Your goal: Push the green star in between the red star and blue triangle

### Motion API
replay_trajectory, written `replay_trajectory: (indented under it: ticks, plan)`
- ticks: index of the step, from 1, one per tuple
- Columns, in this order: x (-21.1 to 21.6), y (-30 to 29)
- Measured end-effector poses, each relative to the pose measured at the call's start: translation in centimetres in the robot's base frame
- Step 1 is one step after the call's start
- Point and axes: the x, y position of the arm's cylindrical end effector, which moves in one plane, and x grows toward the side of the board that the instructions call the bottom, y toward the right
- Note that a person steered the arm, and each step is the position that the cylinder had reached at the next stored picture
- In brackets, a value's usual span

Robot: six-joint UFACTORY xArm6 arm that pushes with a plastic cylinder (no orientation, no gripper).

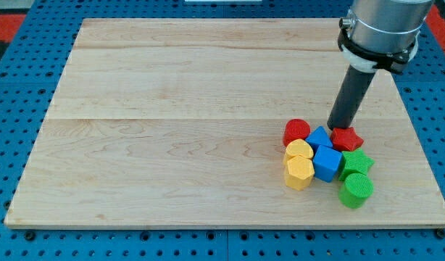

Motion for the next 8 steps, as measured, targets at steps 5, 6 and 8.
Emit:
replay_trajectory:
  ticks: [5, 6, 8]
  plan:
    - [8.1, 13.0]
    - [9.8, 6.4]
    - [5.6, -4.1]
